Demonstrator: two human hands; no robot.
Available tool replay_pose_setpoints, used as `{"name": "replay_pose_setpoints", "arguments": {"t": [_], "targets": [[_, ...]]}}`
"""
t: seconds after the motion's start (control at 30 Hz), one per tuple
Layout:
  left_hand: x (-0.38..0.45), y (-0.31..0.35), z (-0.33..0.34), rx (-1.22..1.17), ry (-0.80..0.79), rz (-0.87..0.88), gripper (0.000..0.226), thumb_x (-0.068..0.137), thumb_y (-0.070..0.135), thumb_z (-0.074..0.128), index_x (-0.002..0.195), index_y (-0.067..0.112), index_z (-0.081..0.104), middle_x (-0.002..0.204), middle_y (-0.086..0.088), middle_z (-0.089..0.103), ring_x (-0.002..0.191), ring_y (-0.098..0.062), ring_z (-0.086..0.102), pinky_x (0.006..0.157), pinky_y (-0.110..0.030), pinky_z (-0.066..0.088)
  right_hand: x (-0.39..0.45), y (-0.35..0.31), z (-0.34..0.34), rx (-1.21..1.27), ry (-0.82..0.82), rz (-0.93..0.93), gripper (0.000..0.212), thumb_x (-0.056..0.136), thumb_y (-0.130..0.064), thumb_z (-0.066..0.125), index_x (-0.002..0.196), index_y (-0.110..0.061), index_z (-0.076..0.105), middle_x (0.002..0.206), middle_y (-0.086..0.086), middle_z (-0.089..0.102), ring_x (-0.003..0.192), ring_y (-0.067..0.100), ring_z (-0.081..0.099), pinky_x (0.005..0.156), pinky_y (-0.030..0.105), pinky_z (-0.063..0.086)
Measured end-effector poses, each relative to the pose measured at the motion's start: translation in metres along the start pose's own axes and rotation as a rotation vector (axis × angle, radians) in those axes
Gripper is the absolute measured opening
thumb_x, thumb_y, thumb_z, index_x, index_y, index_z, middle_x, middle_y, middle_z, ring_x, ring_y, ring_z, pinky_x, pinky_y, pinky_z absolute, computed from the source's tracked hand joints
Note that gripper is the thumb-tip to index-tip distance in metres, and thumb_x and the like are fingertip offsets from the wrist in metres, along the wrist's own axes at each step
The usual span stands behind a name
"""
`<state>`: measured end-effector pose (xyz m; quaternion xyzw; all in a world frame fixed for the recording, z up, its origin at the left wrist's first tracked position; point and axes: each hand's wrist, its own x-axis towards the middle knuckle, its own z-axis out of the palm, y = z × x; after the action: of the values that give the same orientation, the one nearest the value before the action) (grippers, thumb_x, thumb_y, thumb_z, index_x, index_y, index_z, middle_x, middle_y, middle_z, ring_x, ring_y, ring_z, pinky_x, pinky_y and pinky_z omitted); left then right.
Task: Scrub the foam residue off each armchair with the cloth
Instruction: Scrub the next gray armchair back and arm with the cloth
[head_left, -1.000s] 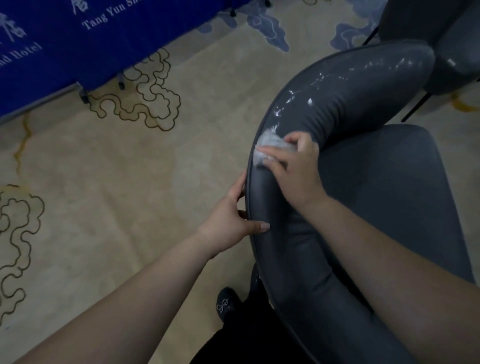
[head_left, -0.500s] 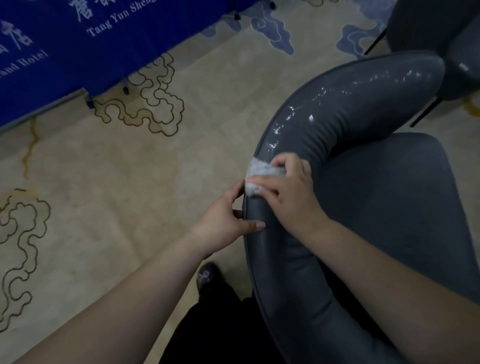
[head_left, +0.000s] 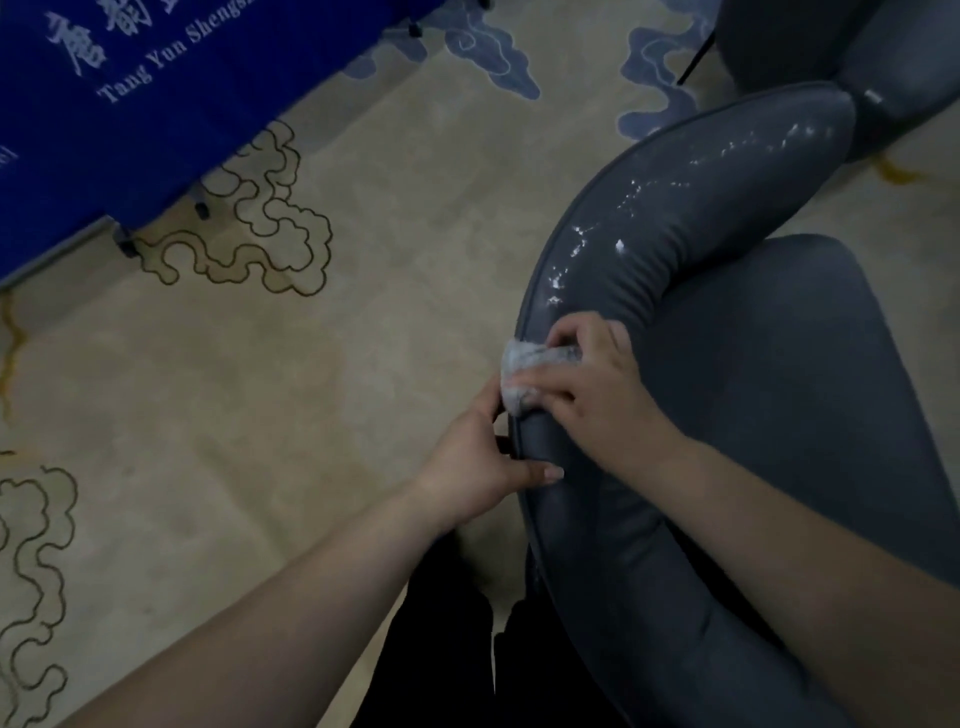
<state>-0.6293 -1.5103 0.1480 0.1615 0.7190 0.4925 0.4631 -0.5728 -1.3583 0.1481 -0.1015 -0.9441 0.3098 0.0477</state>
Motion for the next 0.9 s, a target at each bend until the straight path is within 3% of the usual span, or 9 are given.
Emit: {"name": "replay_pose_setpoints", "arguments": {"t": [0.1,0.17,0.23,0.33,0.4,0.5,0.57,0.77,0.9], "targets": [[0.004,0.003,-0.004,-0.063,-0.039,0.011,0.101,0.065,0.003,0.086,0.131,0.053,0.027,0.123,0.024,0.05,0.109,-0.01,0.06,0.071,-0.016,0.052,0.043,0.007,-0.005,-0.039,0.116,0.137,0.021,0.081,-0.019,0.071,0.098,-0.03,0.076,0.114,0.01,0.049,0.108,0.032,0.04,0.098,0.04,0.035],[0.008,0.006,-0.007,-0.062,-0.074,0.005,0.11,0.066,0.005,0.086,0.137,0.052,0.016,0.125,0.027,0.045,0.106,-0.002,0.06,0.071,-0.014,0.051,0.05,0.007,-0.002,0.001,0.182,0.226,0.02,0.083,-0.022,0.069,0.099,-0.032,0.075,0.115,0.007,0.046,0.111,0.029,0.037,0.102,0.032,0.03],[0.014,0.008,-0.011,-0.055,-0.107,0.033,0.108,0.066,0.004,0.085,0.136,0.052,0.018,0.123,0.031,0.045,0.102,0.006,0.06,0.071,-0.013,0.051,0.031,0.005,0.006,0.025,0.26,0.267,0.022,0.083,-0.02,0.07,0.1,-0.033,0.074,0.112,0.005,0.045,0.107,0.027,0.037,0.098,0.023,0.027],[0.026,0.015,-0.02,-0.031,-0.124,0.06,0.103,0.066,0.002,0.084,0.122,0.061,0.021,0.116,0.036,0.047,0.107,0.001,0.059,0.071,-0.012,0.05,0.003,-0.002,0.013,0.087,0.304,0.287,0.029,0.08,-0.017,0.072,0.1,-0.037,0.073,0.109,-0.003,0.039,0.104,0.018,0.034,0.094,0.013,0.026],[0.033,0.019,-0.024,-0.032,-0.133,0.081,0.101,0.066,-0.001,0.084,0.122,0.059,0.024,0.116,0.036,0.046,0.112,-0.002,0.056,0.071,-0.012,0.05,0.019,0.006,0.009,0.067,0.283,0.276,0.027,0.081,-0.019,0.071,0.1,-0.039,0.073,0.109,-0.005,0.038,0.105,0.015,0.031,0.096,0.021,0.029],[0.043,0.027,-0.029,-0.029,-0.183,0.082,0.106,0.066,0.0,0.084,0.131,0.052,0.017,0.12,0.033,0.041,0.116,-0.014,0.055,0.067,-0.01,0.05,0.072,0.017,-0.002,-0.018,0.318,0.349,0.019,0.083,-0.025,0.07,0.099,-0.035,0.075,0.113,0.002,0.044,0.107,0.024,0.036,0.098,0.036,0.035],[0.047,0.03,-0.031,-0.014,-0.204,0.072,0.108,0.067,0.001,0.084,0.133,0.05,0.013,0.12,0.032,0.04,0.117,-0.017,0.054,0.066,-0.009,0.049,0.084,0.019,-0.003,-0.03,0.34,0.392,0.018,0.084,-0.026,0.07,0.099,-0.034,0.075,0.115,0.004,0.045,0.108,0.026,0.037,0.1,0.038,0.035],[0.055,0.036,-0.038,0.005,-0.25,0.073,0.091,0.07,-0.005,0.079,0.114,0.057,0.029,0.114,0.032,0.046,0.092,0.005,0.061,0.065,-0.01,0.049,0.016,0.002,0.02,0.094,0.39,0.381,0.035,0.08,-0.018,0.072,0.1,-0.046,0.069,0.108,-0.01,0.035,0.102,0.009,0.03,0.093,0.006,0.025],[0.059,0.041,-0.038,0.019,-0.26,0.055,0.104,0.071,-0.008,0.078,0.145,0.036,0.021,0.124,0.019,0.047,0.102,-0.006,0.061,0.065,-0.012,0.05,0.063,0.03,0.004,0.002,0.397,0.37,0.024,0.082,-0.023,0.07,0.099,-0.041,0.073,0.108,-0.008,0.035,0.104,0.016,0.031,0.098,0.03,0.033]]}}
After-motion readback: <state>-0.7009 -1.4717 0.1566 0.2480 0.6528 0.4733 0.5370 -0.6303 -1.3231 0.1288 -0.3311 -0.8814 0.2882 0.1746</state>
